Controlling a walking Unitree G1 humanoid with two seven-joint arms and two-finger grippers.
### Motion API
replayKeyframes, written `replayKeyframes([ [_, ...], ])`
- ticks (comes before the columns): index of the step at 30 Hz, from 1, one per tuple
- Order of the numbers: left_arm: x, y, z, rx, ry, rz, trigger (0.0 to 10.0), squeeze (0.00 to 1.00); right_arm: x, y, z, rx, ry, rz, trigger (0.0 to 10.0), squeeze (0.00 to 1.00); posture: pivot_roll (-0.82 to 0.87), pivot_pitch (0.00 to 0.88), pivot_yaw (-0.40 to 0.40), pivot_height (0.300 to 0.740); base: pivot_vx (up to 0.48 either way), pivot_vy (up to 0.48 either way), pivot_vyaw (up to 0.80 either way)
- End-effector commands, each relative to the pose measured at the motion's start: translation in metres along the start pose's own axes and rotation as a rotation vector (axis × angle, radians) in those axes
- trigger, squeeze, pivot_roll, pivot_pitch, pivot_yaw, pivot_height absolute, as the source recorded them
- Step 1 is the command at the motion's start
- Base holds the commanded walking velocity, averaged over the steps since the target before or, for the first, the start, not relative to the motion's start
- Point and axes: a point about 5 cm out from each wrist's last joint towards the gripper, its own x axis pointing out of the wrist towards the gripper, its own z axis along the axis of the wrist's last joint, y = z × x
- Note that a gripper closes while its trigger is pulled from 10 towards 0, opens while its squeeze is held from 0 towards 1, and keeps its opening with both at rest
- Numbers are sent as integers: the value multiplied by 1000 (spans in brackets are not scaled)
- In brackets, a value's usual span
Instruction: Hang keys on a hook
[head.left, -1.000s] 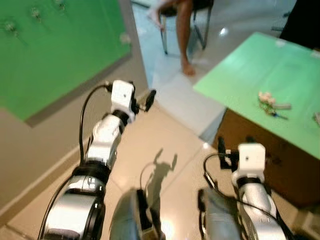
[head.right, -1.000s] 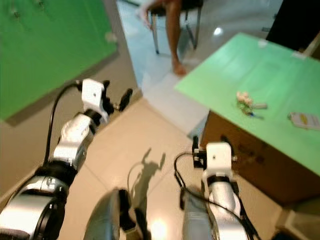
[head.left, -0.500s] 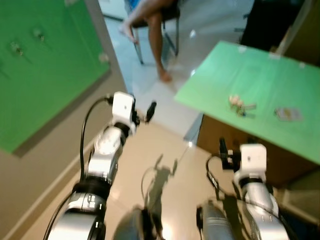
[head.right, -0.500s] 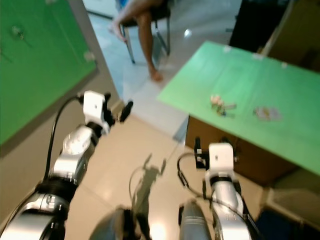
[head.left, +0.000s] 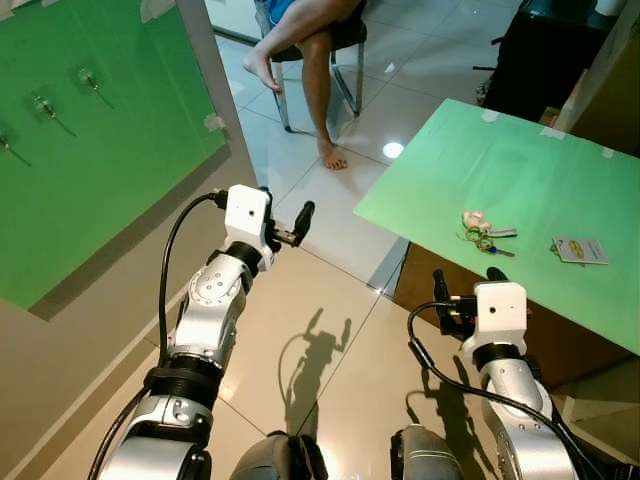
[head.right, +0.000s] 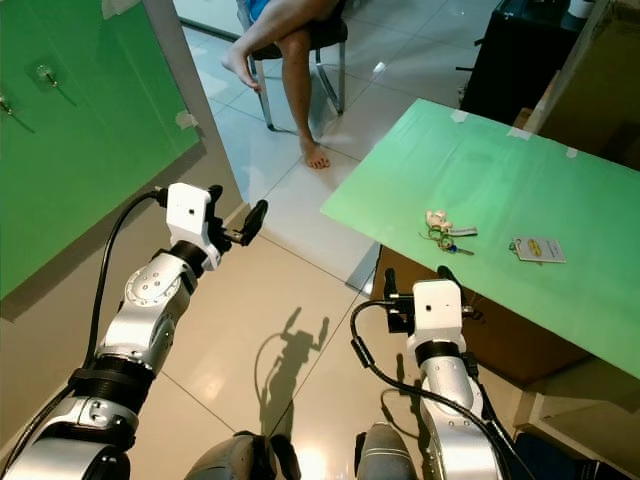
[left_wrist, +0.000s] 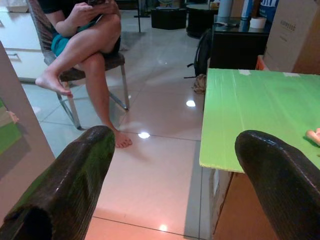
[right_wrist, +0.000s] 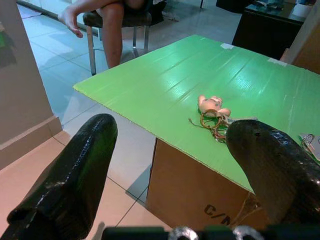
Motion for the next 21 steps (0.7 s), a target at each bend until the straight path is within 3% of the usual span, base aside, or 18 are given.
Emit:
replayKeyframes([
  [1,0,5,0,1,13,16,10000,0,2,-3,1,7,-11,-12,10000,0,-280,107,89,740,0,0,0],
  [6,-12,22,-4,-30,17,94,10000,0,4,-11,0,-12,-3,-58,10000,0,-269,103,81,740,0,0,-273],
  [9,-25,38,-12,-159,36,228,10000,0,7,-14,1,-16,-15,-82,10000,0,-253,104,75,740,0,0,0],
  [13,-28,44,-18,-231,64,293,10000,0,11,-15,5,1,-24,-94,10000,0,-242,109,64,740,0,0,0],
  [21,-25,36,-12,-144,52,239,10000,0,13,-12,6,20,-26,-52,10000,0,-236,114,61,740,0,0,0],
])
